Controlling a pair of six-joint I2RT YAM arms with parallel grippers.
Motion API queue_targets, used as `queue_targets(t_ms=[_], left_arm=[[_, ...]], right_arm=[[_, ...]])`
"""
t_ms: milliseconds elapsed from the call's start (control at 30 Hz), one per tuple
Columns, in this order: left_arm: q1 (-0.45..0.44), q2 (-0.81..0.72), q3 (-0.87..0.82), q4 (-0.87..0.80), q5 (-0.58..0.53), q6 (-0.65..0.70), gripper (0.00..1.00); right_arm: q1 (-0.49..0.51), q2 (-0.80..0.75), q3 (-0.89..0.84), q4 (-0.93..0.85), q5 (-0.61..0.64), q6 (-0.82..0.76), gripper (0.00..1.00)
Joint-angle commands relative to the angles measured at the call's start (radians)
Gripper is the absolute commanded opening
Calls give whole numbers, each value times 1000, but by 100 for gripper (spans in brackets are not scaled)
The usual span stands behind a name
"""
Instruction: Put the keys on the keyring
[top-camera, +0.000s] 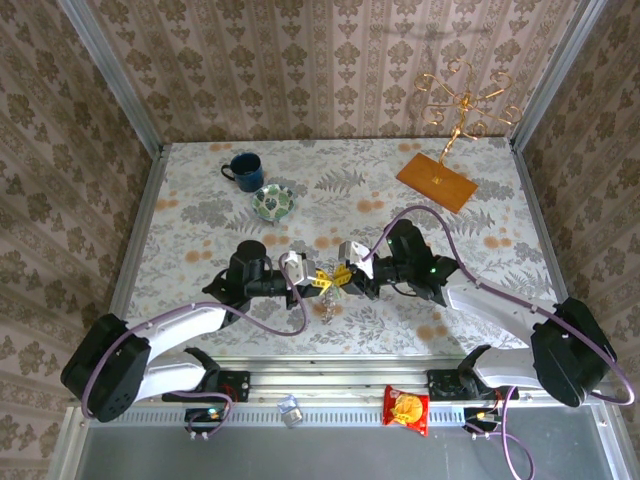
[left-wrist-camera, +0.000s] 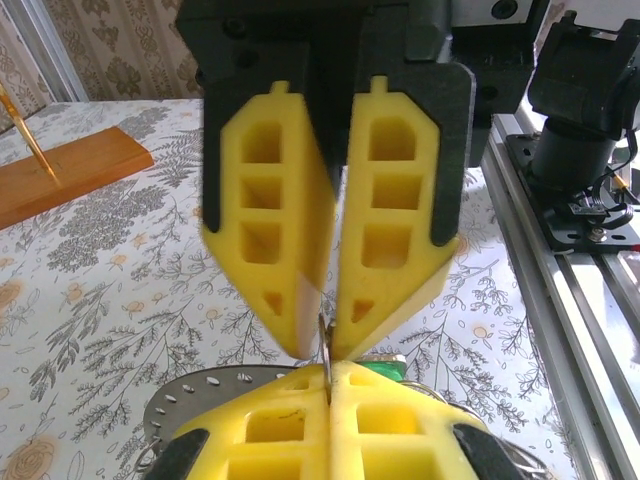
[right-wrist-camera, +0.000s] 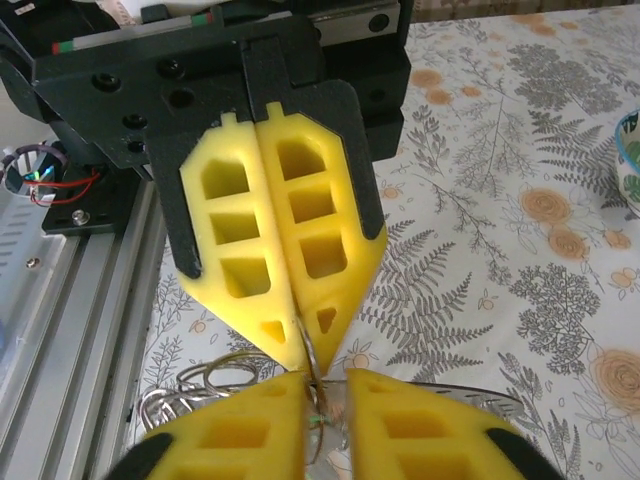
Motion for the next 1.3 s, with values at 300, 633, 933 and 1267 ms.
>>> queue_targets(t_ms=[300, 633, 933, 1267], left_arm=[[-8, -27, 24, -87, -43, 38, 27], [-5, -44, 127, -362, -67, 196, 17], [1, -37, 107, -286, -33, 141, 0], [0, -29, 2, 6, -18, -16, 0]], right_arm=[[28, 43, 132, -256, 32, -168, 0], [90, 105, 289, -498, 125, -317, 0], [59, 33, 179, -252, 23, -135, 29], [3, 27, 26, 2, -27, 5, 32]])
